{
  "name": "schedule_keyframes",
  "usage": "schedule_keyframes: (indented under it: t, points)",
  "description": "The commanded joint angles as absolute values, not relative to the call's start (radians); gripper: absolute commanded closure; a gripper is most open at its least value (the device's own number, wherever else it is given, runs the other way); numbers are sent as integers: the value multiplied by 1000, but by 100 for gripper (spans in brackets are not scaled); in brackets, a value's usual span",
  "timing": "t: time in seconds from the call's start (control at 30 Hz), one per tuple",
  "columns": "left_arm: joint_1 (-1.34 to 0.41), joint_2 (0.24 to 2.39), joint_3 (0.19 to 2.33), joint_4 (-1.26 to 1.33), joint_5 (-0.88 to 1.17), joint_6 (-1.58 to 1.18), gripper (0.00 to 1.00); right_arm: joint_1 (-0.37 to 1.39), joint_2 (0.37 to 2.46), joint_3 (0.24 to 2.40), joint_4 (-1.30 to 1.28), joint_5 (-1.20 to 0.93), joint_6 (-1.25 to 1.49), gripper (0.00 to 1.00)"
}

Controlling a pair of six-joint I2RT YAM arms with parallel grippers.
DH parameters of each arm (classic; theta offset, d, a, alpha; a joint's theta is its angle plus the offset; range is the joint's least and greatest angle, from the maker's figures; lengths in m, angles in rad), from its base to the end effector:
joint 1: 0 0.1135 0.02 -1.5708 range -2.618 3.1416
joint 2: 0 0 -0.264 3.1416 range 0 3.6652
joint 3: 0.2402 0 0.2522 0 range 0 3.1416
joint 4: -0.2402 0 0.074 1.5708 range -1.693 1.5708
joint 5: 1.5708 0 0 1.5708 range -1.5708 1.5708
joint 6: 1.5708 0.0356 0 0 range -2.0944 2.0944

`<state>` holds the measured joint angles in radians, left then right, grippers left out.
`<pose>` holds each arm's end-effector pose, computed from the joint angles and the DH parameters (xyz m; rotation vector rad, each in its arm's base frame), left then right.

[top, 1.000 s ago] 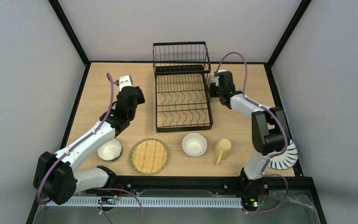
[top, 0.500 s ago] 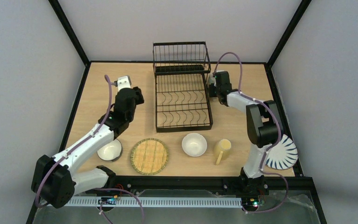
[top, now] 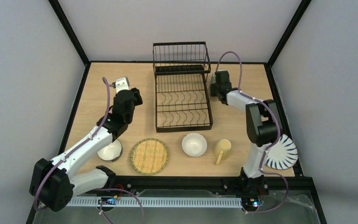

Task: Load the mixed dishes into the dish rack
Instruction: Grab the cup at the center of the board.

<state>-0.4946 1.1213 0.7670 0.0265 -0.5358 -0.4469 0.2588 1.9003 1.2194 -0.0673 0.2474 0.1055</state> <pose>0.2330 -0.1050 0.2889 -0.3141 1.8270 -0.1459 0.4015 0.0973 0.1819 -0.0515 2.2925 -0.0991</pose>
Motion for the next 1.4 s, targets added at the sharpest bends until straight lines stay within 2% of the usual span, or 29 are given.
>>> schedule_keyframes:
  t: [0.0,0.33,0.57,0.97,1.37]
  points:
    - [-499,1115,753,28,-559,-462,1,211,1898,1280,-47,321,138,100]
    - [-499,1134,758,9,-566,-459,1,90,1908,1300,-52,296,175,100]
    - [-499,1145,771,3,-564,-452,1,83,1857,1284,-62,307,175,100]
    - [-498,1151,773,-46,-527,-486,1,103,1603,1185,-144,291,187,100]
    - [-499,1073,771,-138,-487,-498,1,251,1365,1127,-293,309,161,100]
